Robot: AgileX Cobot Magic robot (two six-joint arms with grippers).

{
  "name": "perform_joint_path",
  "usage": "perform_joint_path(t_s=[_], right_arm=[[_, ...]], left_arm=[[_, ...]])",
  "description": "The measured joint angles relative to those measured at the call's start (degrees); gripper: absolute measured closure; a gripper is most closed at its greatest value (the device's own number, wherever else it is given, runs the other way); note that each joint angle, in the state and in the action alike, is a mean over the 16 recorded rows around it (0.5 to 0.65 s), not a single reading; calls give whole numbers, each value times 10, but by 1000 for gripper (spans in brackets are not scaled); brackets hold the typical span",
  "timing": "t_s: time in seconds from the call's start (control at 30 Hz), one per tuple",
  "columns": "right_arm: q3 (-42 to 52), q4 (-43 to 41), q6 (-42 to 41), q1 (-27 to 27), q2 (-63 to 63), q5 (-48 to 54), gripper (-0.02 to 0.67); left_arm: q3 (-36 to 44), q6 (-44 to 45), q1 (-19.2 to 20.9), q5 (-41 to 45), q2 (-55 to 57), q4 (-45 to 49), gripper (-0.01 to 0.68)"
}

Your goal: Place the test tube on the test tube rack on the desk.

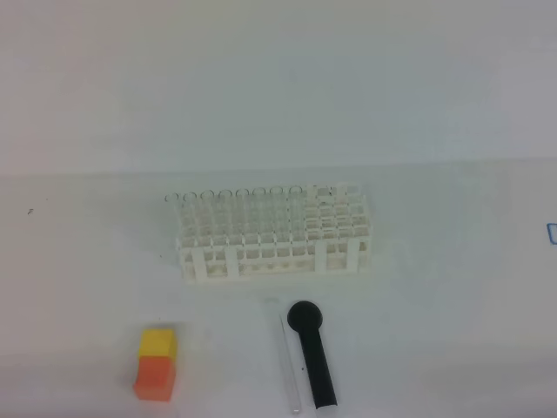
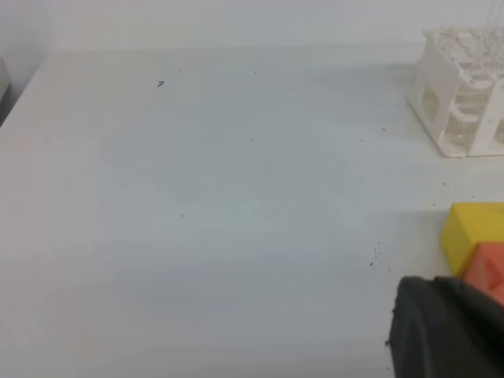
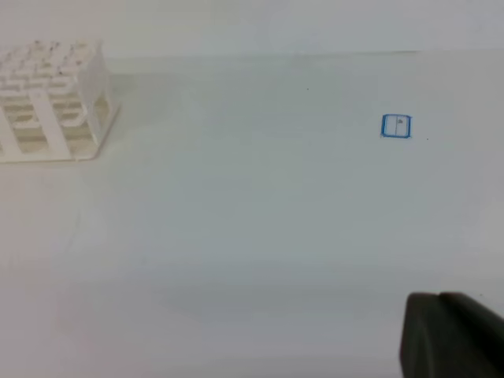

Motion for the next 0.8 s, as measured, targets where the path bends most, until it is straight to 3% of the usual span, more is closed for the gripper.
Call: perform_joint_path(t_s=[0.8], right_arm=[[0, 0, 0, 0, 0, 0, 650]], left_arm=[[0, 0, 0, 0, 0, 0, 674]])
